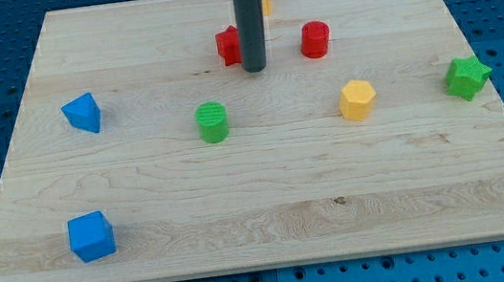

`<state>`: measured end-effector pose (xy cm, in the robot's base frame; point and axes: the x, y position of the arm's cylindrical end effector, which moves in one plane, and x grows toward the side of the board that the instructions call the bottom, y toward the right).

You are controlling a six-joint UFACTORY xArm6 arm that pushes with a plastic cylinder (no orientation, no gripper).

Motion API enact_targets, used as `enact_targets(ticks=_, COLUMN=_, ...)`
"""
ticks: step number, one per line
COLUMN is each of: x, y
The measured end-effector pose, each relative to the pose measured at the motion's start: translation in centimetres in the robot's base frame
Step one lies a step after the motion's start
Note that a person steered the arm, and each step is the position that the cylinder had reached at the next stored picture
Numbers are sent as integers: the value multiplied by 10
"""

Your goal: Slide the red star closer to the red circle

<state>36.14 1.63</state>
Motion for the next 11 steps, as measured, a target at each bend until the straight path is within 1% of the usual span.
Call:
enact_targets(ticks=1, x=0, y=1)
enact_targets(ticks=2, x=3, y=-38)
enact_targets(ticks=3, x=9, y=-92)
enact_targets(ticks=4, x=2, y=-155)
enact_targets(ticks=5, x=-32, y=-175)
enact_targets(ticks=6, x=-44, y=-167)
enact_targets(ticks=8, x=-42, y=-109)
enact_targets(ticks=9, x=-40, y=-63)
enact_targets(ticks=11, x=-34, y=-4)
